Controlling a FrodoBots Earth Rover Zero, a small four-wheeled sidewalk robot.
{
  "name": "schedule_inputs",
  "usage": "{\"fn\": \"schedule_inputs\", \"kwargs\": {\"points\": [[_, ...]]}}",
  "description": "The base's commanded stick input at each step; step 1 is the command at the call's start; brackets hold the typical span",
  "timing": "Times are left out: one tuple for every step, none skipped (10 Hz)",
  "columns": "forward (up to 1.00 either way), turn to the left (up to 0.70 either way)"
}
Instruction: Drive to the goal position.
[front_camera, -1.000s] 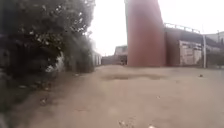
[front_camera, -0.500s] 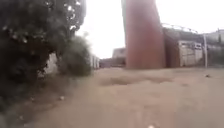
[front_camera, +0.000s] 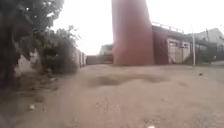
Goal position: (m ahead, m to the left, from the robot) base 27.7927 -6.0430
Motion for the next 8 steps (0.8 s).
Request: {"fn": "schedule_inputs", "kwargs": {"points": [[0.85,0.01],[0.85,0.01],[0.85,0.01],[0.85,0.12],[0.85,0.31],[0.85,0.34],[0.85,0.31],[0.85,0.01]]}}
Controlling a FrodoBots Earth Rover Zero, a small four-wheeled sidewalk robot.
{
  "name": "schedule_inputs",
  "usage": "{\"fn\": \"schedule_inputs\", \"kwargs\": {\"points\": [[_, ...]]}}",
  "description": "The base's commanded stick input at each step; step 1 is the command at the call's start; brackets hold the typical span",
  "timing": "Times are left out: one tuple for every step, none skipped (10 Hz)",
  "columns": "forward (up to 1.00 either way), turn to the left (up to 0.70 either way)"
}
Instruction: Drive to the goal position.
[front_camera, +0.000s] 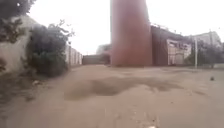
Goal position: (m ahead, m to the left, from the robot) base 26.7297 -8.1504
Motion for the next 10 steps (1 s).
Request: {"fn": "schedule_inputs", "kwargs": {"points": [[0.85,0.01],[0.85,0.01],[0.85,0.01],[0.85,0.01],[0.85,0.01],[0.85,0.01],[0.85,0.01],[0.85,0.01],[0.85,0.01],[0.85,0.01]]}}
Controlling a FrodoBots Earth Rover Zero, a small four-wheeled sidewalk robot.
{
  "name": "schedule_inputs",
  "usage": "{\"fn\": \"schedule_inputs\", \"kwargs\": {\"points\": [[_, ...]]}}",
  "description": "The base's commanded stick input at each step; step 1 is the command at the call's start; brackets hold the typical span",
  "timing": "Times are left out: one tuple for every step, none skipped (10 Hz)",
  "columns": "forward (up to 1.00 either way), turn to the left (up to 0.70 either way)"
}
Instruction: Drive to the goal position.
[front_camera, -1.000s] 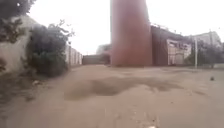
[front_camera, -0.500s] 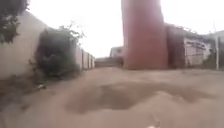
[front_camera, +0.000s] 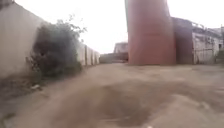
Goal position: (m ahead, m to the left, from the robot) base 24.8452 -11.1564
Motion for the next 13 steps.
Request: {"fn": "schedule_inputs", "kwargs": {"points": [[0.85,0.01],[0.85,0.01],[0.85,0.01],[0.85,0.01],[0.85,0.01],[0.85,0.01],[0.85,0.01],[0.85,0.01],[0.85,0.04],[0.85,0.06],[0.85,0.11],[0.85,0.24],[0.85,0.14]]}}
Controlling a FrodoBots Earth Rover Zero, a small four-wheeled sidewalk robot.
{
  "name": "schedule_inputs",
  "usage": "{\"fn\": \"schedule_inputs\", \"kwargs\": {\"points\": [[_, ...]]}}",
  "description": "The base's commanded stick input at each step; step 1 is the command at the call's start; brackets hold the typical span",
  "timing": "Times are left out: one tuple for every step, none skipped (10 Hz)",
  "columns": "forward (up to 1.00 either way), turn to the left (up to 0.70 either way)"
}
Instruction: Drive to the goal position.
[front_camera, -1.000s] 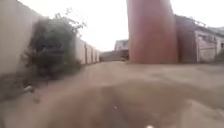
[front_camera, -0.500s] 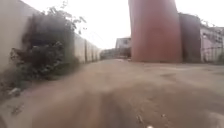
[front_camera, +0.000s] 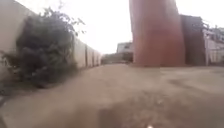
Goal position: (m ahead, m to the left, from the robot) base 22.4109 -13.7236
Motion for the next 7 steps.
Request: {"fn": "schedule_inputs", "kwargs": {"points": [[0.85,0.01],[0.85,0.01],[0.85,0.01],[0.85,0.01],[0.85,0.01],[0.85,0.01],[0.85,0.01]]}}
